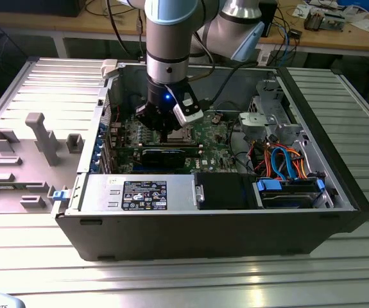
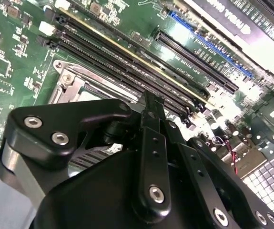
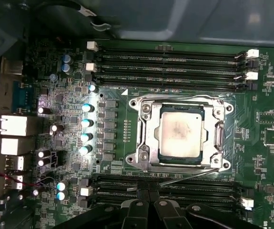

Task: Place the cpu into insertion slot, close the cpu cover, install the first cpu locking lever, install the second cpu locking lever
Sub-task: 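Install the second cpu locking lever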

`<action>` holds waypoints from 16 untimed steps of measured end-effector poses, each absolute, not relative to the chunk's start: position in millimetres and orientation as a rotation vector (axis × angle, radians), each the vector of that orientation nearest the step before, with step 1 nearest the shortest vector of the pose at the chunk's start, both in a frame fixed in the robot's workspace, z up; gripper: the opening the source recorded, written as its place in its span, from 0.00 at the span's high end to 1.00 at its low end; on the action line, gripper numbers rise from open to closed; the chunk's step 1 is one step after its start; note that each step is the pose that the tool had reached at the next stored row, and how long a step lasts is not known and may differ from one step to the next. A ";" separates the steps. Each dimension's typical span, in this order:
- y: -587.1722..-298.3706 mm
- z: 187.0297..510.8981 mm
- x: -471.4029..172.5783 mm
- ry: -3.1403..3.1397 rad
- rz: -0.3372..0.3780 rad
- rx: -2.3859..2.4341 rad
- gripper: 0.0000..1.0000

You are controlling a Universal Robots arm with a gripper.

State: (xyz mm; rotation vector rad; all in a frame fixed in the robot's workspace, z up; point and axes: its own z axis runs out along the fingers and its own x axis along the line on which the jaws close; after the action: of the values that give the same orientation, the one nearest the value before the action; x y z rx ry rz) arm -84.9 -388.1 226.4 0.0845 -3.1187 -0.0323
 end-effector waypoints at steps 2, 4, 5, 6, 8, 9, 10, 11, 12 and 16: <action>-390.5 226.4 -85.3 -3.119 -0.055 0.085 0.89; -392.6 226.4 -86.6 -3.119 -0.062 0.085 0.89; -392.8 226.3 -86.9 -3.119 -0.064 0.085 0.89; -393.2 226.3 -87.1 -3.119 -0.065 0.085 0.89; -394.2 226.3 -88.2 -3.119 -0.083 0.089 0.89; -394.3 226.2 -88.8 -3.118 -0.089 0.092 0.89; -394.9 226.2 -89.5 -3.118 -0.097 0.099 0.89; -396.1 225.9 -89.9 -3.117 -0.106 0.106 0.89; -396.5 225.4 -89.9 -3.117 -0.110 0.111 0.89; -399.5 224.4 -90.2 -3.116 -0.126 0.123 0.89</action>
State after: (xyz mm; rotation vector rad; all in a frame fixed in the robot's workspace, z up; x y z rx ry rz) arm -90.2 -399.5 224.4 0.1230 -3.1162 -0.1256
